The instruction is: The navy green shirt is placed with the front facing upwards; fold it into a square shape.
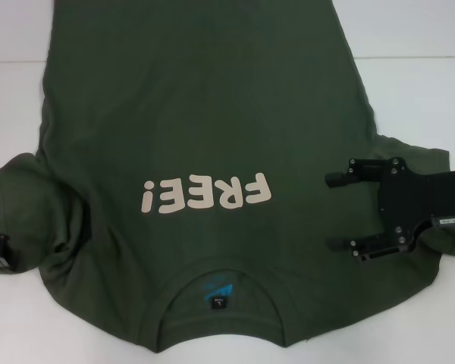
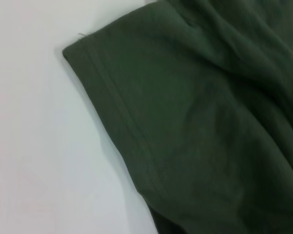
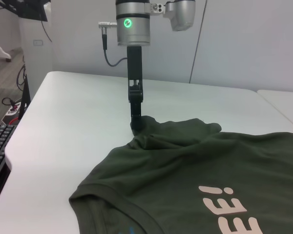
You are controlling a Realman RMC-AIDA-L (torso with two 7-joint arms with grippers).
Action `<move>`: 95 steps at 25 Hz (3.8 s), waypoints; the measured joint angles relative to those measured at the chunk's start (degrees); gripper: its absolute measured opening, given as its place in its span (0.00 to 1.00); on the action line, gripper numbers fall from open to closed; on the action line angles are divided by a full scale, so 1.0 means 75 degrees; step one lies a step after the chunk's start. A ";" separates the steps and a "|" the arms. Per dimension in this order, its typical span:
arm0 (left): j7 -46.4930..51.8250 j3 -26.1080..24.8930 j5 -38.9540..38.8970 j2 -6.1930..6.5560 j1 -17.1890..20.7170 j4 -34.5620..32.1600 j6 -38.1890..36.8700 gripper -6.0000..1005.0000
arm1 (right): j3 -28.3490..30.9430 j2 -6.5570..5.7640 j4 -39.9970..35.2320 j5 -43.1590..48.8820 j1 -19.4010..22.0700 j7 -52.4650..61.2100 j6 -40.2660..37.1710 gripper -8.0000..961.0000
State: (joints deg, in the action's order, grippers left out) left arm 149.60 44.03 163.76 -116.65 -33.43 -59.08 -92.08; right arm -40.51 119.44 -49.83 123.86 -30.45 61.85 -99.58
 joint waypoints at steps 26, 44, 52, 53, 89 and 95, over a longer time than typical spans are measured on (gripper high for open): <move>-0.0161 -0.0233 -0.0113 0.0151 -0.0757 -0.1390 -0.0771 0.03 | 0.0202 0.0001 0.0011 -0.0503 0.0341 -0.0102 -0.0046 0.95; -0.0759 0.1378 -0.0438 -0.0562 -0.1953 -0.1852 -0.0900 0.06 | 0.0433 0.0005 0.0100 -0.0717 0.0501 -0.0049 -0.0059 0.95; -0.0755 0.2273 -0.0318 -0.0888 -0.2452 -0.1467 -0.0397 0.07 | 0.0523 -0.0027 0.0233 -0.0718 0.0516 -0.0117 -0.0059 0.95; -0.0739 0.2446 -0.0296 -0.0926 -0.2491 -0.1391 -0.0295 0.07 | 0.0533 -0.0027 0.0245 -0.0719 0.0520 -0.0126 -0.0059 0.95; 0.1131 0.6002 0.0017 -0.0815 -0.2432 -0.0810 0.0574 0.75 | 0.0561 -0.0049 0.0293 -0.0717 0.0557 -0.0249 -0.0057 0.95; 0.1198 0.5991 0.0022 -0.0677 -0.2454 -0.0807 0.0186 0.94 | 0.0562 -0.0034 0.0293 -0.0717 0.0572 -0.0255 -0.0059 0.95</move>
State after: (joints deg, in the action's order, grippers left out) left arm 158.58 88.96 163.93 -121.72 -51.83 -65.13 -90.69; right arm -36.29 119.18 -47.63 118.48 -26.16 59.94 -100.02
